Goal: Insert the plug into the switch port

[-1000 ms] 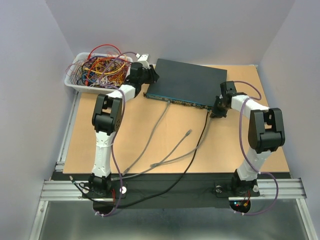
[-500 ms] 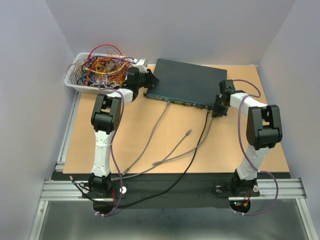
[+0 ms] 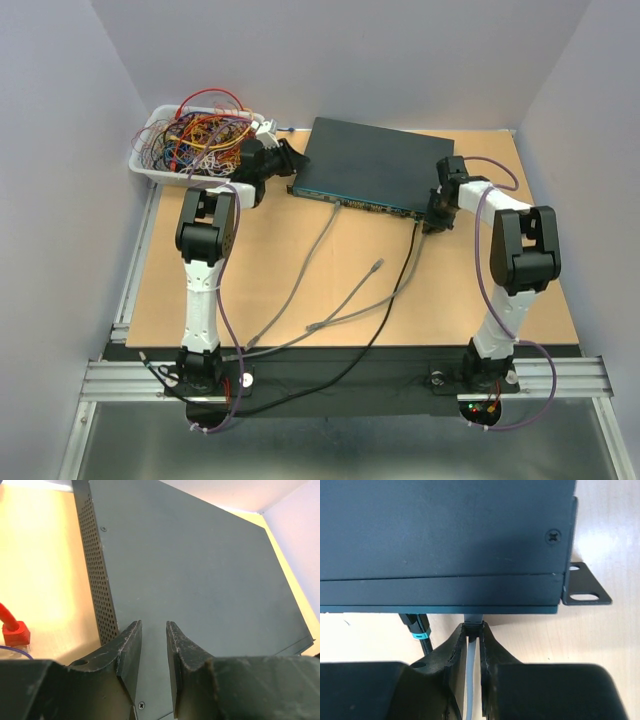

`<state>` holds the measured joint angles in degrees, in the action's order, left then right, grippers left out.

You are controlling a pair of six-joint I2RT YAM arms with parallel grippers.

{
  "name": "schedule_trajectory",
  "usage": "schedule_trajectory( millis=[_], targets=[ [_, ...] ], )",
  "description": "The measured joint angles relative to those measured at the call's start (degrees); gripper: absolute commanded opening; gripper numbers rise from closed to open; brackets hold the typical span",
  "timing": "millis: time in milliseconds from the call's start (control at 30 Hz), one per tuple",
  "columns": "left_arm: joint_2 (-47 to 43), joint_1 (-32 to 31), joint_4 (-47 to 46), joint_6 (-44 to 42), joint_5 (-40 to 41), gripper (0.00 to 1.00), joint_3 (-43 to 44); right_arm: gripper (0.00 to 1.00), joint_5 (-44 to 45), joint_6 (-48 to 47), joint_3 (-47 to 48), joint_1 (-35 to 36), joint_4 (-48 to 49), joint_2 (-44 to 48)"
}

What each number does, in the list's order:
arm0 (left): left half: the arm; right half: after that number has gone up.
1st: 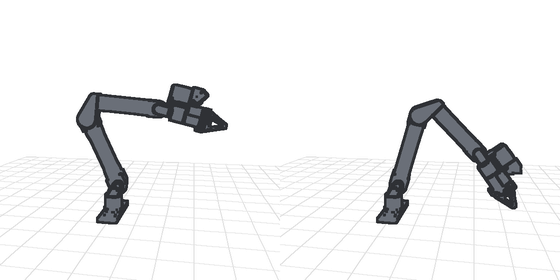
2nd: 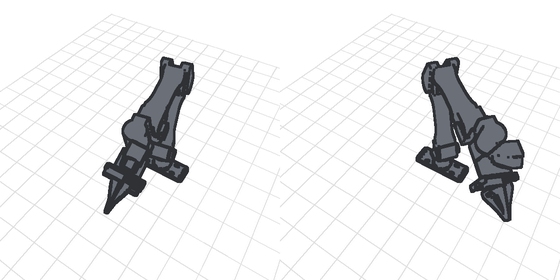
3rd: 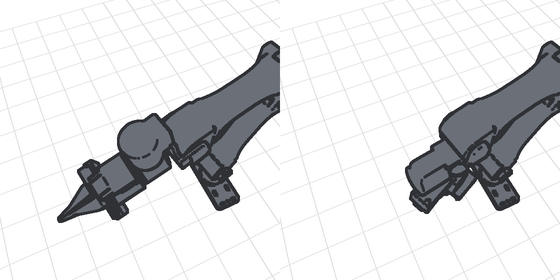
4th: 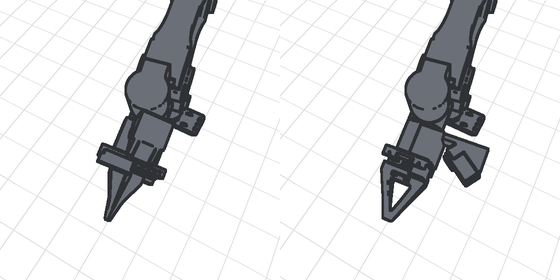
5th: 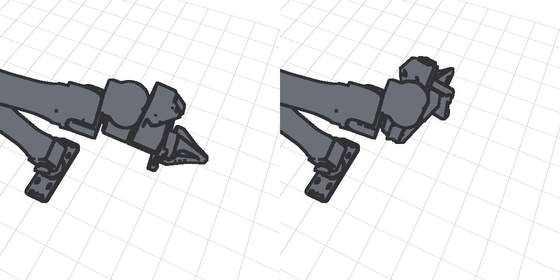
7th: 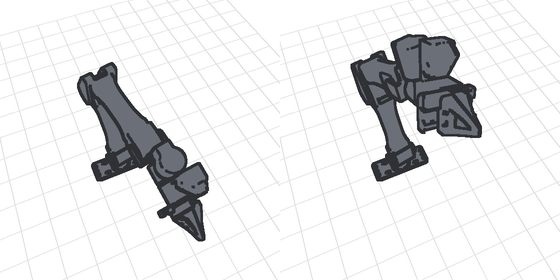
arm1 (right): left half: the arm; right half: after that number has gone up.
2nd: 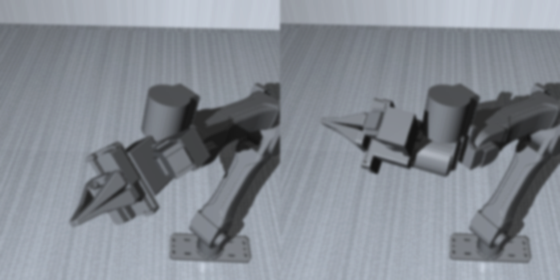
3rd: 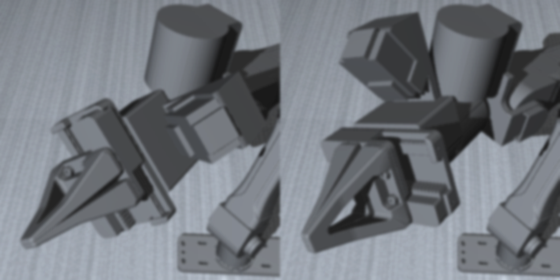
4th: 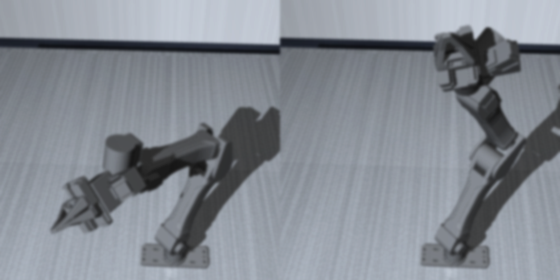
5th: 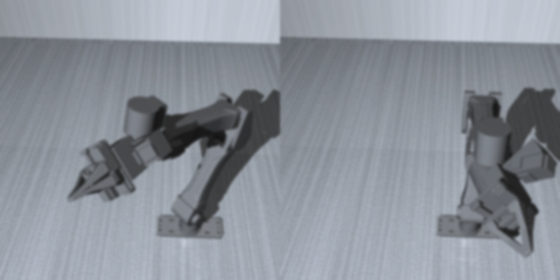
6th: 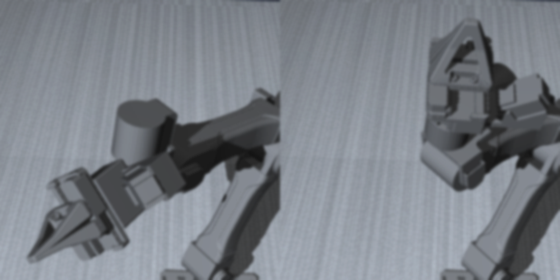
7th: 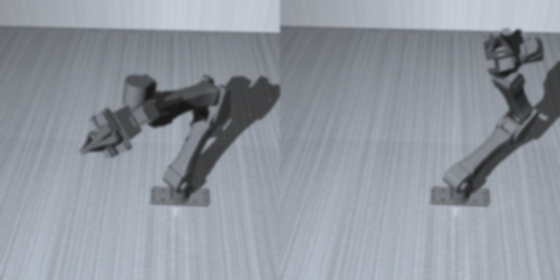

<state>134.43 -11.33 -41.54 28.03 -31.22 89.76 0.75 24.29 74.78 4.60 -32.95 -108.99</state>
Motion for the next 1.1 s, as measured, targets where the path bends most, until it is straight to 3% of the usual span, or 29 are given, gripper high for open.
schedule_trajectory(
  millis=[1100],
  targets=[
    [0.9,0.0,-2.0,1.7,-0.5,0.37,-0.2,0.0,5.3,-1.0,6.9,4.2,-6.6,-3.5]
  ],
)
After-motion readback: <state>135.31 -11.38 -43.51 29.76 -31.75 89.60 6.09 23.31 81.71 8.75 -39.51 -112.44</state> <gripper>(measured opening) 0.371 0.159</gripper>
